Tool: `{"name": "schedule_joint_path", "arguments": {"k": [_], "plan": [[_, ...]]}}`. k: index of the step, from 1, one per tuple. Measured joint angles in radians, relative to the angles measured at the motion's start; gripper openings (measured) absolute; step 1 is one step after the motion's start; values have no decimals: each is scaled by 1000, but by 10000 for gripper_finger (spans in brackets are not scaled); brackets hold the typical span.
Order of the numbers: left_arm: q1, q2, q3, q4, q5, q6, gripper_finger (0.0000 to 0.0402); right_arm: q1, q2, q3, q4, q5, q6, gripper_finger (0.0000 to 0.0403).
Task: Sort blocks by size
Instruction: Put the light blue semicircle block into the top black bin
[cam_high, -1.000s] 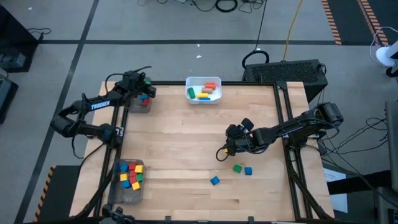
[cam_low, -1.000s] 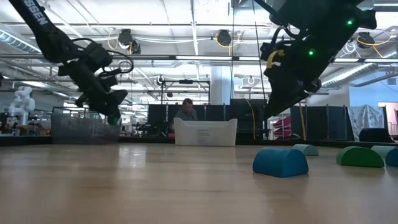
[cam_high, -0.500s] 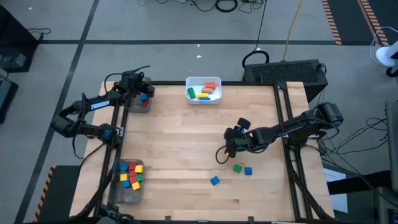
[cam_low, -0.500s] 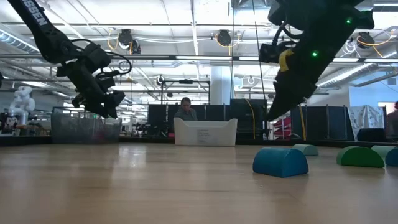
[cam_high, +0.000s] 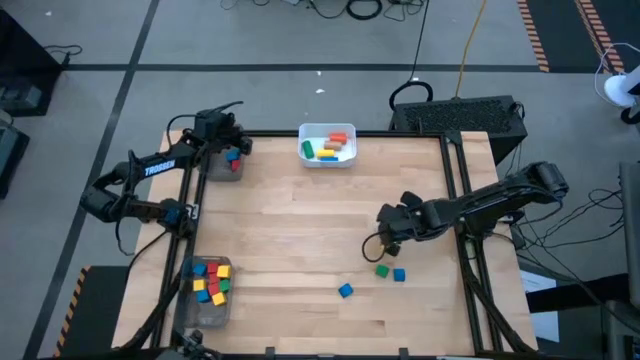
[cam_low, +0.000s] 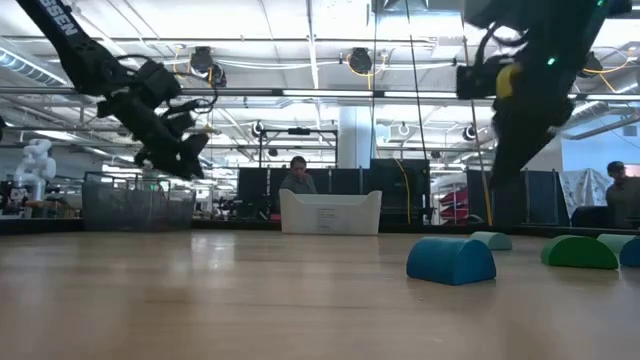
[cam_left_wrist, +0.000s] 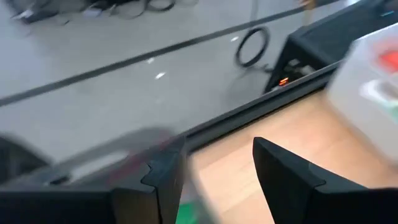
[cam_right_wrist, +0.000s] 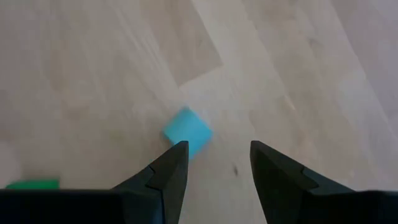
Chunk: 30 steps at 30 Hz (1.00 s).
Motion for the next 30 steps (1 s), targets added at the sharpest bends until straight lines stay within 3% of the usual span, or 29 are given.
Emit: {"name": "schedule_joint_path", "arguments": {"k": [4,9,15,21,30], "plan": [[-39,-30,20,4,74,0,189,0,-68,0,-205,-45,-21,157],[-106,-80,34,4,103,9,189,6,-68,0,-473,-105,-214,157],[-194,-127,35,3,104,19,190,6,-61,0,-484,-193,-484,157],[-267,-134,35,4,105,60,190,6,-61,-15,-464,-216,-565,162],[-328,-134,36,67,103,79,190,6,-57,-19,-455,-262,-593,250]]}}
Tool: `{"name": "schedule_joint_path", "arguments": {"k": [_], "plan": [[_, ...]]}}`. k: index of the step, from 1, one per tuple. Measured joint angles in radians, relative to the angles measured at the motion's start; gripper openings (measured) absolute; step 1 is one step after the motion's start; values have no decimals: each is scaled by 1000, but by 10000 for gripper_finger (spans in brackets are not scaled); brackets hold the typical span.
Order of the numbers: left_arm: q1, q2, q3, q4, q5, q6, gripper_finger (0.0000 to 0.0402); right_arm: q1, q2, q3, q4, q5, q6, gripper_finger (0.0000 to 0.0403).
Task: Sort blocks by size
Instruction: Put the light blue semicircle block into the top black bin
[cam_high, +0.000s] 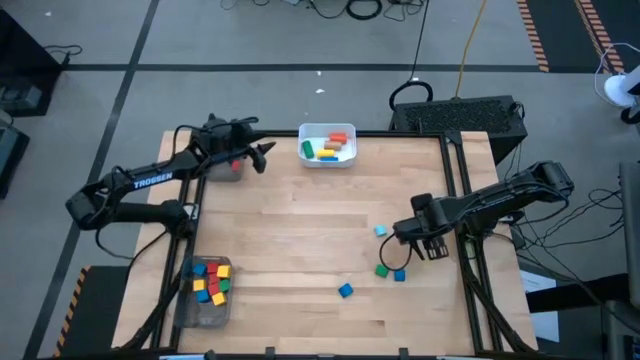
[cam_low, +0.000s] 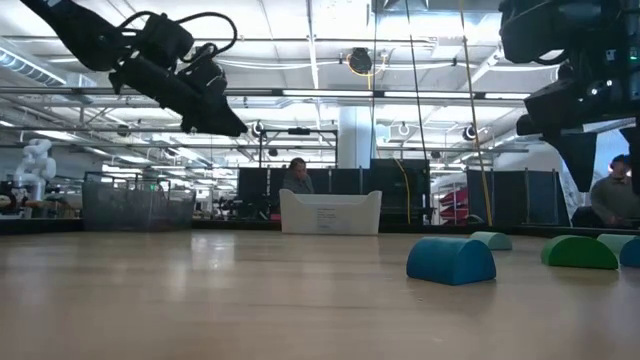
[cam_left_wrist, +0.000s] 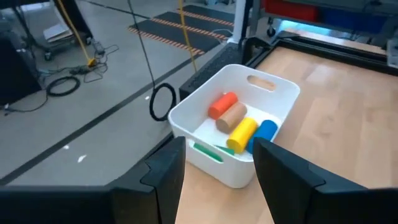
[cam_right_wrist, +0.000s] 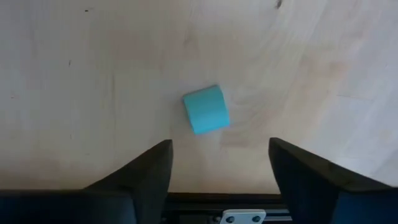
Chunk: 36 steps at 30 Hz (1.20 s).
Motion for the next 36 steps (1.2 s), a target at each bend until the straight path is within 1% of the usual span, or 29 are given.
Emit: {"name": "schedule_joint_path", "arguments": {"k": [2,4,10,15,18,20,22,30,33,36], "plan": [[-15,0,0,2,0,0,190,0,13,-1,1,-17,-6,266],[-29,0,0,9,0,0,190,0,35,-5,5,-21,-12,272],[-74,0,0,29,0,0,190,0,141,-5,5,-21,-9,260],[-102,0,0,53,-1,0,190,0,240,-5,6,-16,-5,259],[-111,0,0,64,-4,0,190,0,286,-5,40,2,-10,259],[-117,0,0,72,-12,0,190,0,310,-5,73,36,-26,258],[-118,0,0,71,-16,0,190,-3,333,-5,92,45,-54,258],[-117,0,0,66,-19,0,190,-25,399,-7,72,24,-96,258],[-117,0,0,67,-19,0,190,-29,413,-7,77,4,-108,248],[-117,0,0,67,-19,0,190,-29,418,-7,93,0,-118,216]]}}
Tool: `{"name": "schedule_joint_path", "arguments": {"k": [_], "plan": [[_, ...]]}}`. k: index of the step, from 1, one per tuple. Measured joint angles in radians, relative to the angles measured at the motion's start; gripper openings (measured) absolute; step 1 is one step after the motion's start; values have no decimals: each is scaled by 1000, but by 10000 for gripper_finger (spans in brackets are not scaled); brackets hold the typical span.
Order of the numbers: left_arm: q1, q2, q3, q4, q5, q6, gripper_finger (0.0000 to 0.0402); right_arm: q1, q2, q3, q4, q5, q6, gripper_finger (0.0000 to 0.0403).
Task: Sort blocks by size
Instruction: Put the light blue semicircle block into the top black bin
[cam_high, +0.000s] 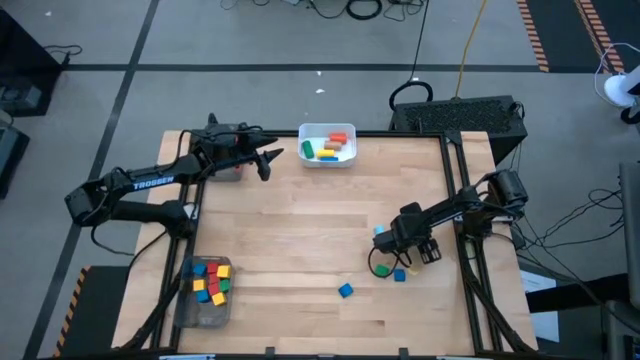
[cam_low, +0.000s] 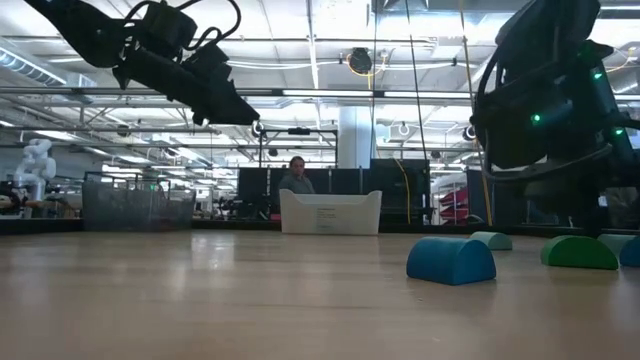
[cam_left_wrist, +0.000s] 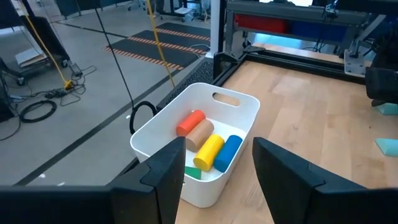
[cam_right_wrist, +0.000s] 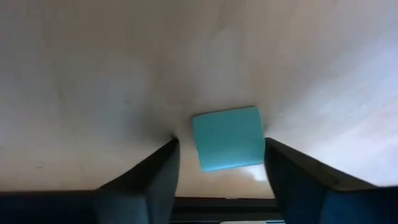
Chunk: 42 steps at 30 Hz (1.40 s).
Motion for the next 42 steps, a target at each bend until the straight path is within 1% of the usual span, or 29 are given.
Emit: {"name": "schedule_joint_path", "arguments": {"k": [5,7,11,15,20,24,26,29,33,35,39,42], "plan": [[-15,0,0,6,-1,4,190,-3,0,0,27,-27,4,135],[-32,0,0,18,0,36,190,-7,-1,0,32,-36,29,108],[-93,0,0,52,24,135,190,-12,-13,0,42,-43,104,108],[-171,0,0,73,28,220,190,-12,-44,31,80,-36,179,108],[-269,0,0,91,29,317,190,-13,-128,74,242,-30,231,108],[-350,0,0,90,40,384,190,-21,-208,81,455,-32,245,108],[-389,0,0,89,45,395,190,-30,-233,81,554,-6,259,109],[-438,0,0,90,47,401,190,-48,-254,81,700,42,279,113],[-509,0,0,90,49,469,190,-71,-250,81,870,36,274,113],[-543,6,0,90,50,531,190,-81,-247,81,924,22,271,113],[-605,39,0,82,66,707,190,-100,-247,81,983,-39,247,114],[-636,79,0,119,63,814,190,-109,-247,81,997,-47,246,114]]}}
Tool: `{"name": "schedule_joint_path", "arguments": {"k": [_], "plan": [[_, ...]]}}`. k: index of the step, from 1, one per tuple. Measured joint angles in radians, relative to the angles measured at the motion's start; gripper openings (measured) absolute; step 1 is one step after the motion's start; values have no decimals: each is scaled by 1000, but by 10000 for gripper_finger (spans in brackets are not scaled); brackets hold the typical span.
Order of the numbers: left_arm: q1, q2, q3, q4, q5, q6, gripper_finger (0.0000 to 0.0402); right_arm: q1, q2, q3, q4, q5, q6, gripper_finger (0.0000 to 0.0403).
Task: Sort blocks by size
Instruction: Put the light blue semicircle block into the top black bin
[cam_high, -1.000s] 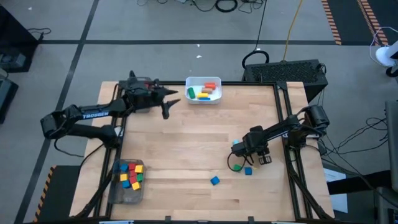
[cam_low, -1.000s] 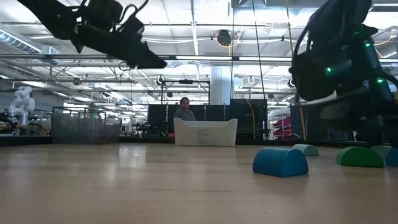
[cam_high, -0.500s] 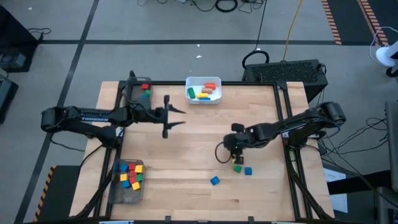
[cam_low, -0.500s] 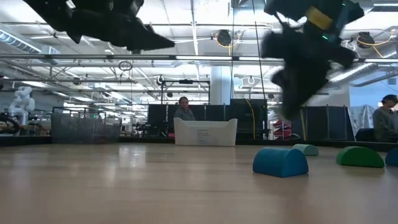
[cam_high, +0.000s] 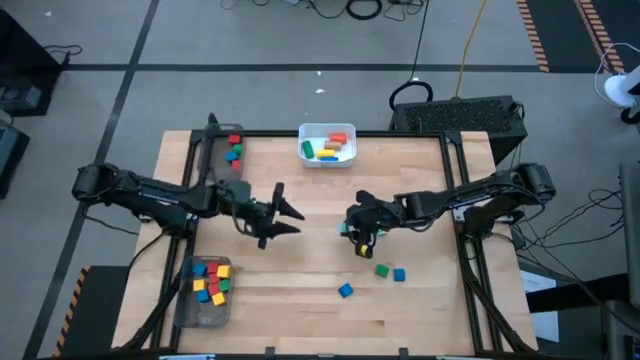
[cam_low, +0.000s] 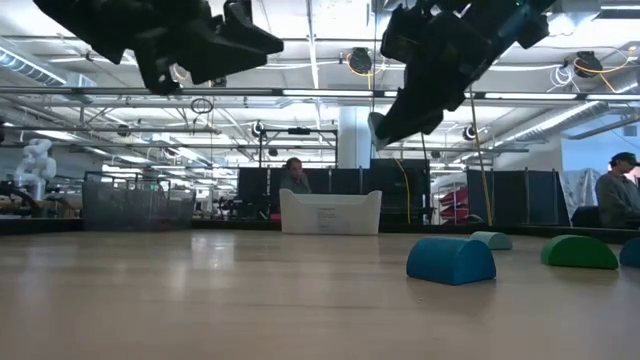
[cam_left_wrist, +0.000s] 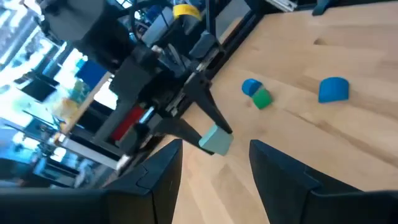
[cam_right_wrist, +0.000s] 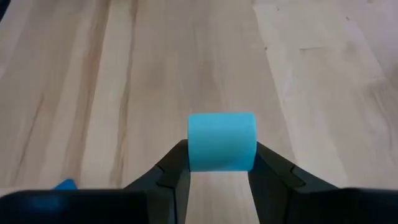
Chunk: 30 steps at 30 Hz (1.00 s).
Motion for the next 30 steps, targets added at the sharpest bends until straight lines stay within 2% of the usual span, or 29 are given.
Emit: {"name": "schedule_joint_path", "arguments": {"k": [4,10,13,18,21,26,30], "plan": [[-19,59,0,116,-50,24,190,-16,0,-1,24,1,12,115],[-31,160,0,252,-68,53,190,-22,0,-1,264,1,66,115],[-38,200,0,294,-110,82,190,-22,0,-1,346,0,78,116],[-38,224,0,360,-135,79,195,-22,0,-1,362,0,91,116],[-38,225,0,387,-135,79,220,-22,0,-1,379,1,118,116],[-37,224,0,415,-146,87,284,-22,0,-1,454,2,164,116],[-37,224,0,413,-149,152,323,-22,0,-1,476,3,170,116]]}}
